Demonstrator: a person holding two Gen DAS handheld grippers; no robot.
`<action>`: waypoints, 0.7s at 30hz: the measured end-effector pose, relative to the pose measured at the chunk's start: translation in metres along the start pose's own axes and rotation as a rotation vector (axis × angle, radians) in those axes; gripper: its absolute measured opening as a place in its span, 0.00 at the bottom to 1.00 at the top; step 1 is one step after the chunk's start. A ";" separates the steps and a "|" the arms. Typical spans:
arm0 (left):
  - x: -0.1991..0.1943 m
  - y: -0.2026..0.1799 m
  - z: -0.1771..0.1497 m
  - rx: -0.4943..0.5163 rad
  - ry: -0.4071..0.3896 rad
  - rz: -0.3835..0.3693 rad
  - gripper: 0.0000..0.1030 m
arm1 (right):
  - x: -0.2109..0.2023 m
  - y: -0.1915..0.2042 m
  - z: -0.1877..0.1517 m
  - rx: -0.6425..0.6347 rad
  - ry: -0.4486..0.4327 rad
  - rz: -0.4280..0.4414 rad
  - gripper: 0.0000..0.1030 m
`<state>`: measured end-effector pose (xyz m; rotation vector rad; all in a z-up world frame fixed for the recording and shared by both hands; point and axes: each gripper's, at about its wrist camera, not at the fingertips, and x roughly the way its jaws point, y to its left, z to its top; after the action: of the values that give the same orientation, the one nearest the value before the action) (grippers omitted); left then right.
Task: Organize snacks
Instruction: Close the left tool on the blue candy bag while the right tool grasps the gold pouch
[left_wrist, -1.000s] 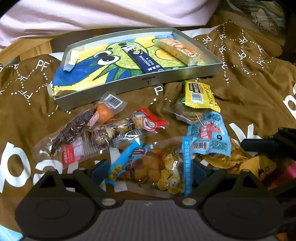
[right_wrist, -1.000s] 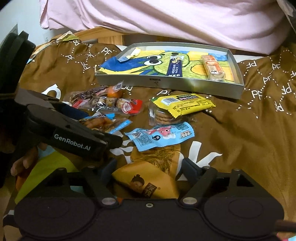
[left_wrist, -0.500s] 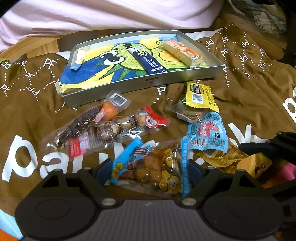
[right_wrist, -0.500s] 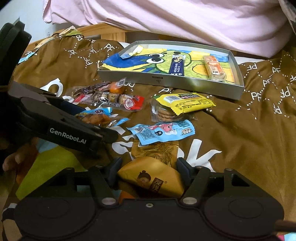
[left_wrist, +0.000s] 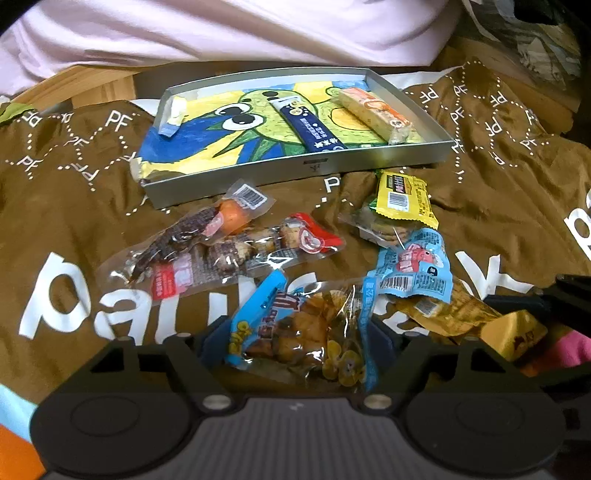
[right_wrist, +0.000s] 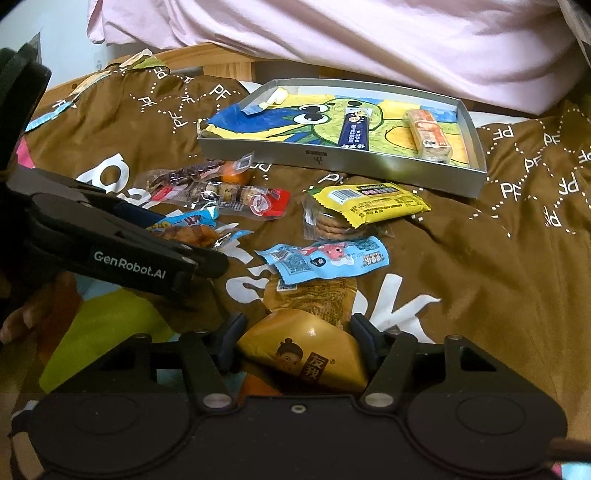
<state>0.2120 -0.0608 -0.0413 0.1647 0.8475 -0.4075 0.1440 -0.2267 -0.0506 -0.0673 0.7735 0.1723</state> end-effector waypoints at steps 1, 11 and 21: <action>-0.001 0.001 -0.001 -0.011 0.000 -0.003 0.77 | -0.003 0.000 -0.001 -0.001 -0.001 0.000 0.61; -0.003 -0.002 -0.002 -0.014 0.013 0.026 0.76 | -0.012 0.013 -0.005 -0.139 -0.032 -0.042 0.61; -0.016 -0.005 -0.008 -0.043 0.004 0.049 0.73 | -0.018 0.022 -0.008 -0.227 -0.056 -0.089 0.61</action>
<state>0.1955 -0.0586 -0.0343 0.1466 0.8540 -0.3425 0.1222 -0.2078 -0.0438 -0.3106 0.6917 0.1766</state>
